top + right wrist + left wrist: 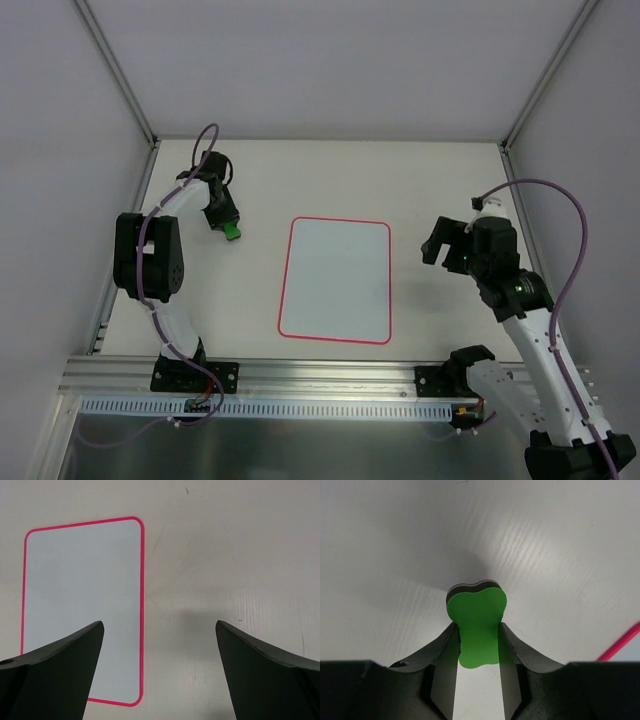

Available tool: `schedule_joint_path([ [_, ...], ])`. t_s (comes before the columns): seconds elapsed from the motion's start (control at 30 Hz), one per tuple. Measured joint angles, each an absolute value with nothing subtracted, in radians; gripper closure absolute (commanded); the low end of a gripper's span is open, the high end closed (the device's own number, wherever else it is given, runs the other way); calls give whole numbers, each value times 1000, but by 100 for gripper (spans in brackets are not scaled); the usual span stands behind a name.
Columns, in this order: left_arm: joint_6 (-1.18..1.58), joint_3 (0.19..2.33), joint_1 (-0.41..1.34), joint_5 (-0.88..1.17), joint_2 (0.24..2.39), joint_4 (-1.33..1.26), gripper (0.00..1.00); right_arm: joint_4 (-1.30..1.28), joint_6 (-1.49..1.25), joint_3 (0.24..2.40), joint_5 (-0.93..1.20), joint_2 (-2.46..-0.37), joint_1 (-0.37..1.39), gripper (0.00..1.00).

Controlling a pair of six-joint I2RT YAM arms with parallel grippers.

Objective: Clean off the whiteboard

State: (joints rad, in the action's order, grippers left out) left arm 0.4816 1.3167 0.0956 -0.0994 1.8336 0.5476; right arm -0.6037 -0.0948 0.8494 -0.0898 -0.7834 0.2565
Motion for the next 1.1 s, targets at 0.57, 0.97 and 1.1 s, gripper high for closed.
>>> schedule_joint_path([
  [0.57, 470, 1197, 77, -114, 1558, 575, 1, -772, -3, 992, -121, -588, 257, 1],
  [0.97, 341, 1060, 77, -88, 704, 591, 1, -822, 99, 1154, -239, -437, 257, 1],
  [1.1, 311, 1032, 77, -87, 478, 620, 1, -827, 141, 1168, -285, -362, 257, 1],
])
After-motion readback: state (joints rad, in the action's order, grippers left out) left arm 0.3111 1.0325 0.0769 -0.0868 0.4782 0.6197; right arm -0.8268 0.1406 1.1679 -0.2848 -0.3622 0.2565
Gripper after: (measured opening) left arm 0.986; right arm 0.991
